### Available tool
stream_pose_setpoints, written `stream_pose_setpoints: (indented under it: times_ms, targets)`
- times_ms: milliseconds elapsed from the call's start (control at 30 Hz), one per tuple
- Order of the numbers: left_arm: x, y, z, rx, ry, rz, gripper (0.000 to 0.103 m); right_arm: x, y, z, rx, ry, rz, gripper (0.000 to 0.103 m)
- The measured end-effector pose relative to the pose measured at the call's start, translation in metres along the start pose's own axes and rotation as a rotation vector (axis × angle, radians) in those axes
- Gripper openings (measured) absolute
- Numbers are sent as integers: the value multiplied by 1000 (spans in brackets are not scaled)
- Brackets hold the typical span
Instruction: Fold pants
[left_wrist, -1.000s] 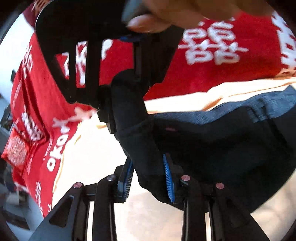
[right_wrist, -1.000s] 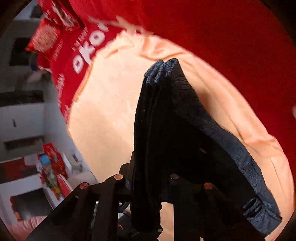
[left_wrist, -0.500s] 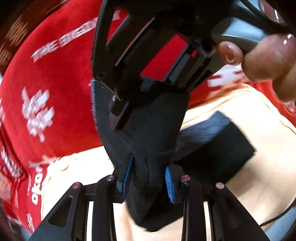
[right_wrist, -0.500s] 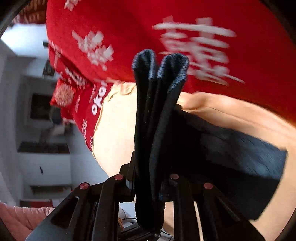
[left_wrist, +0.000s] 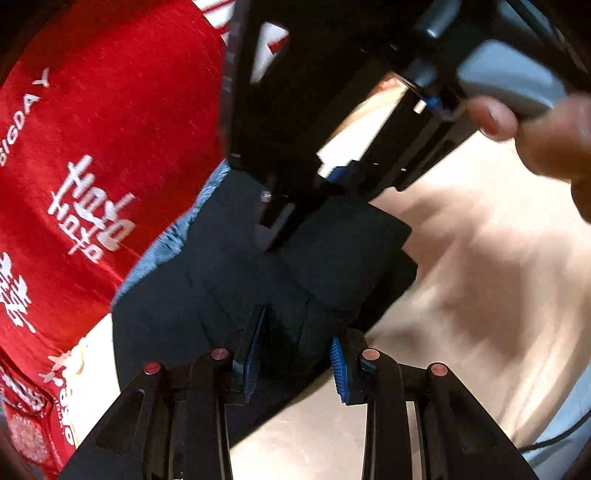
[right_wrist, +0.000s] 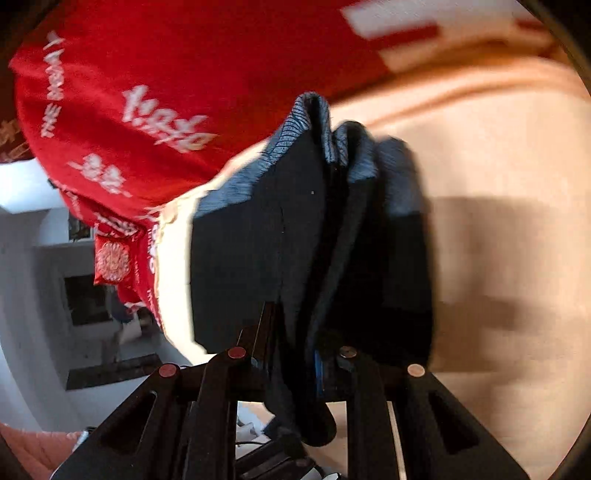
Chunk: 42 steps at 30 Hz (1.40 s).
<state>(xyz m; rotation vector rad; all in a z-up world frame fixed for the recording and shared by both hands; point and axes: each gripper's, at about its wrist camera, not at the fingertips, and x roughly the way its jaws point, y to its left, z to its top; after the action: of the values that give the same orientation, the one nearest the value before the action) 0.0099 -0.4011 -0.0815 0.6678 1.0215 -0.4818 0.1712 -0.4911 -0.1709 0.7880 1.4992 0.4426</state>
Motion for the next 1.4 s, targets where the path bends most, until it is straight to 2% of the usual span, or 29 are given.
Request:
stream_pose_setpoints:
  times_ms: [67,100,133,167,233,300,467,600,667,767,967,1000,1033,1067,1100,1167,1333,1400]
  targets:
    - [4,-4,-6,12,13,-2,43,8,-14,-3,36,-7,34,20]
    - [6,-3,-8,10,19,-16,61,10,-18,-4,41,-12,34,23]
    - [5,0,-10,0,17,-24,73,13,-22,-6,44,-16,20,24]
    - [2,3,-12,-8,7,-20,75,14,-22,-7,50,-20,23,24]
    - [-1,8,-15,-2,5,-20,75,12,-22,-7,64,-33,32,24]
    - [-4,15,-17,-19,23,-19,75,9,-16,-8,43,-41,-9,24]
    - [-10,51,-25,-126,57,-40,75,4,4,-17,-31,-81,-172,29]
    - [-11,90,-36,-275,87,-60,75,5,19,-26,-90,-119,-331,44]
    - [-7,108,-42,-345,122,-75,75,8,25,-31,-108,-128,-411,46]
    - [1,132,-53,-430,168,-74,75,5,26,-39,-113,-138,-453,47]
    - [10,161,-72,-533,225,-62,75,12,40,-42,-102,-158,-551,52]
    - [10,163,-75,-544,232,-66,80,14,44,-42,-102,-163,-565,52]
    - [12,166,-77,-555,241,-72,96,13,44,-44,-101,-167,-576,52]
    - [12,168,-80,-567,246,-73,102,12,46,-45,-100,-172,-588,53]
    - [11,169,-81,-574,245,-71,102,12,48,-46,-100,-174,-598,53]
    - [13,170,-83,-570,251,-81,102,12,54,-47,-100,-176,-620,57]
    - [20,172,-85,-578,277,-93,102,9,61,-53,-95,-171,-617,80]
    - [23,174,-86,-589,290,-101,102,8,63,-56,-103,-171,-628,81]
